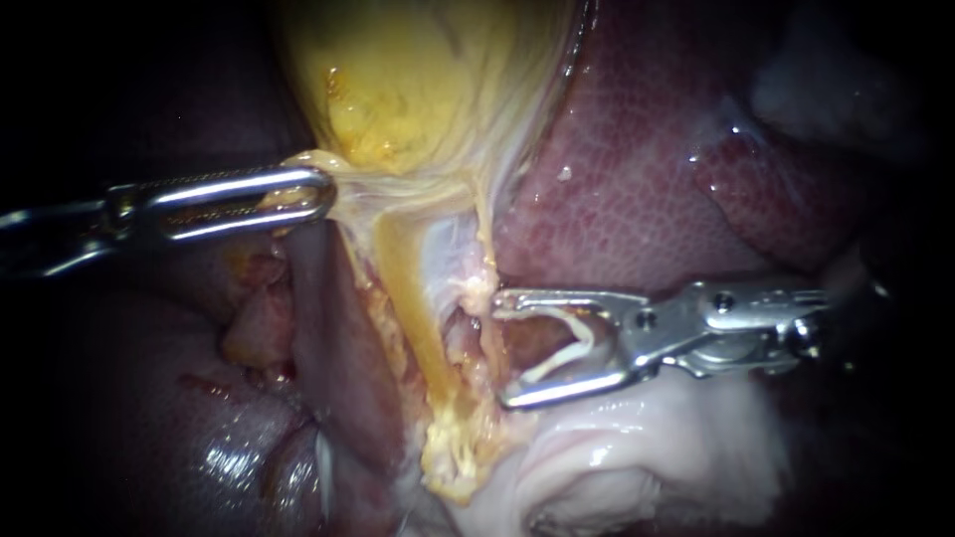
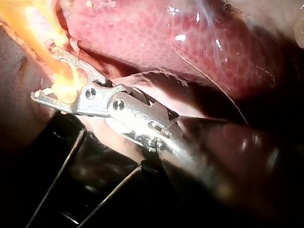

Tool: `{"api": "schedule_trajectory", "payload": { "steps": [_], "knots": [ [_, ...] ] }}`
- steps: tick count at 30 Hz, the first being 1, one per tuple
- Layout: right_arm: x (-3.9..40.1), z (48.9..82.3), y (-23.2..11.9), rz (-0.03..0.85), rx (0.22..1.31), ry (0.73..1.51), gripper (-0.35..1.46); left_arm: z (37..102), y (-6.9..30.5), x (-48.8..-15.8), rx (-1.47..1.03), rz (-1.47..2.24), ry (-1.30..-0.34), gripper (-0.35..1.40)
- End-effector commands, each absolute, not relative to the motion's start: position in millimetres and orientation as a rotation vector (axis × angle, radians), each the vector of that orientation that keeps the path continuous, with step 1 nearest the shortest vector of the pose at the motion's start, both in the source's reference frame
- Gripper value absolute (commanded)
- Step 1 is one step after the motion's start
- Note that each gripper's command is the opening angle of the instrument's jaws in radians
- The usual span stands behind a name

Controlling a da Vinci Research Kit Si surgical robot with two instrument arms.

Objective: Clipping first clip left tube

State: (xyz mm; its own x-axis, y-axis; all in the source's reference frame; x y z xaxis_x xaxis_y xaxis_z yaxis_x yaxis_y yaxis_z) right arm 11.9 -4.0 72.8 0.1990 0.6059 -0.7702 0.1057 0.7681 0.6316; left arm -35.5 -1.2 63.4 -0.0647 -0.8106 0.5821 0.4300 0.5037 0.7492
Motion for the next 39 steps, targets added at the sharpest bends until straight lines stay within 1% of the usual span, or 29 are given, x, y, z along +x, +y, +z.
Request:
{"api": "schedule_trajectory", "payload": {
  "steps": [1, 3, 7, 11, 16, 22, 27, 31, 36, 39],
  "knots": [
    [12.3, 73.6, -4.3, 0.386, 0.656, 1.338, 0.60, 63.2, -1.1, -35.4, 0.386, -1.056, -1.266, -0.35],
    [13.1, 75.5, -4.9, 0.386, 0.669, 1.327, 0.60, 63.0, -1.2, -35.4, 0.386, -1.056, -1.266, -0.35],
    [14.7, 78.1, -5.9, 0.391, 0.697, 1.307, 0.60, 62.8, -1.4, -35.4, 0.390, -1.053, -1.267, -0.35],
    [16.1, 79.2, -6.4, 0.384, 0.711, 1.308, 0.60, 62.7, -1.5, -35.6, 0.393, -1.050, -1.268, -0.35],
    [17.3, 79.4, -6.9, 0.377, 0.748, 1.309, 0.60, 62.4, -1.7, -35.8, 0.397, -1.048, -1.270, -0.35],
    [17.4, 78.6, -7.6, 0.330, 0.854, 1.309, 0.60, 62.7, -1.6, -35.7, 0.397, -1.040, -1.271, -0.35],
    [17.5, 77.6, -8.1, 0.295, 0.946, 1.328, 0.60, 63.6, -1.1, -35.3, 0.388, -1.022, -1.273, -0.35],
    [17.9, 77.3, -8.6, 0.272, 0.992, 1.330, 0.59, 64.9, -0.4, -34.9, 0.384, -1.009, -1.276, -0.35],
    [19.0, 77.9, -9.6, 0.248, 1.027, 1.323, 0.58, 66.6, 0.6, -34.8, 0.376, -0.998, -1.277, -0.35],
    [19.8, 78.6, -10.5, 0.241, 1.043, 1.316, 0.58, 67.5, 0.7, -35.3, 0.376, -0.995, -1.282, -0.35]
  ]
}}
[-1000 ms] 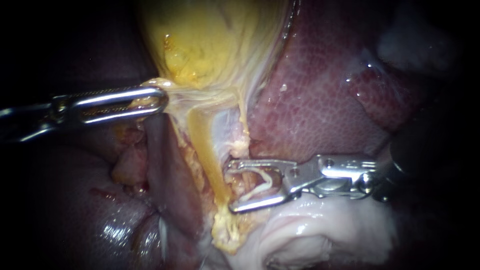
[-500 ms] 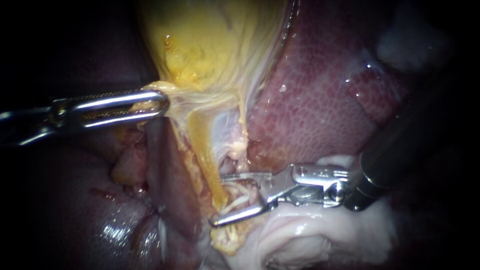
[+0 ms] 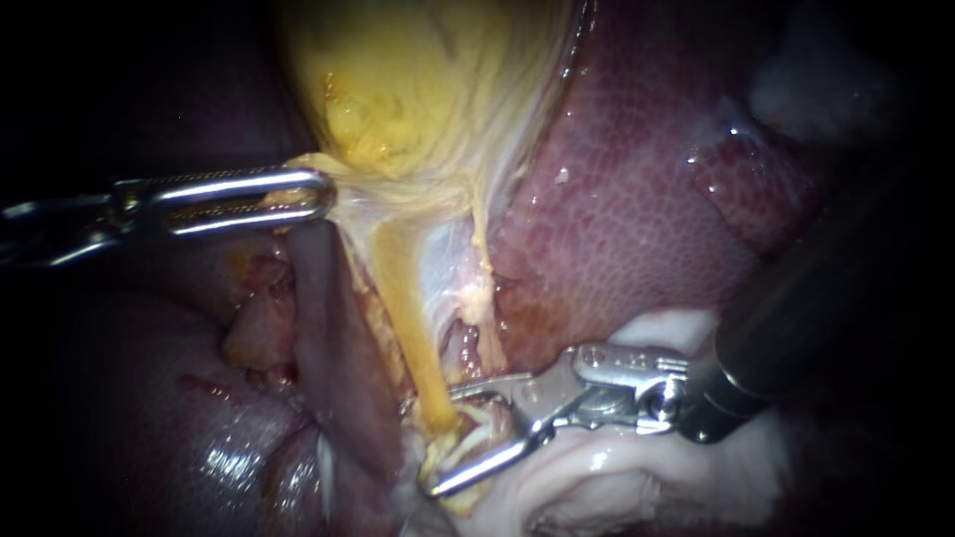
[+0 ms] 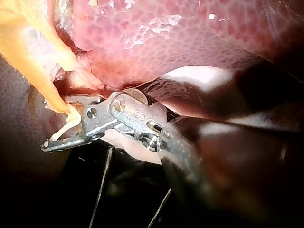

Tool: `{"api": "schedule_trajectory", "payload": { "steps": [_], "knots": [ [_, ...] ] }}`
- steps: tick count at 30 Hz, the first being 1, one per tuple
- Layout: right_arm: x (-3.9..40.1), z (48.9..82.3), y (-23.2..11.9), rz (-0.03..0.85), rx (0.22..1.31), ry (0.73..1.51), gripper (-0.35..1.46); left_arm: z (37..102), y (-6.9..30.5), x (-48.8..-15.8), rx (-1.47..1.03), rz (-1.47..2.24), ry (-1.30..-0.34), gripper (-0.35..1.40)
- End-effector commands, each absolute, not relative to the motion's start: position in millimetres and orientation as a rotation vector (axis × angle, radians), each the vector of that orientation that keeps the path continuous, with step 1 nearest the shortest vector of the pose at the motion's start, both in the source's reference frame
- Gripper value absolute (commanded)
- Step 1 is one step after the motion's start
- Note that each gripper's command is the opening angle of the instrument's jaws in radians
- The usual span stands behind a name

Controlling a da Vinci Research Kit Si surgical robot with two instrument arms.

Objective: Clipping first clip left tube

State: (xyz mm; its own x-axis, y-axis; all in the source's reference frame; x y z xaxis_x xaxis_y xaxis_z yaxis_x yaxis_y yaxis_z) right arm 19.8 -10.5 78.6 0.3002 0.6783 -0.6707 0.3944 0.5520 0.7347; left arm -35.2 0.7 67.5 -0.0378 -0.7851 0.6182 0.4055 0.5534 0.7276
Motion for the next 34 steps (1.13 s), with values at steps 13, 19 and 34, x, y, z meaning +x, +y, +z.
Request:
{"api": "schedule_trajectory", "payload": {
  "steps": [13, 19, 34],
  "knots": [
    [20.4, 80.5, -10.3, 0.274, 1.036, 1.304, 0.25, 65.9, -0.7, -37.9, 0.398, -0.975, -1.289, -0.35],
    [19.7, 81.1, -9.8, 0.259, 1.063, 1.261, -0.35, 65.8, -0.8, -37.8, 0.399, -0.974, -1.289, -0.35],
    [19.4, 81.3, -9.6, 0.258, 1.064, 1.261, -0.35, 65.6, -0.9, -37.6, 0.400, -0.973, -1.287, -0.35]
  ]
}}
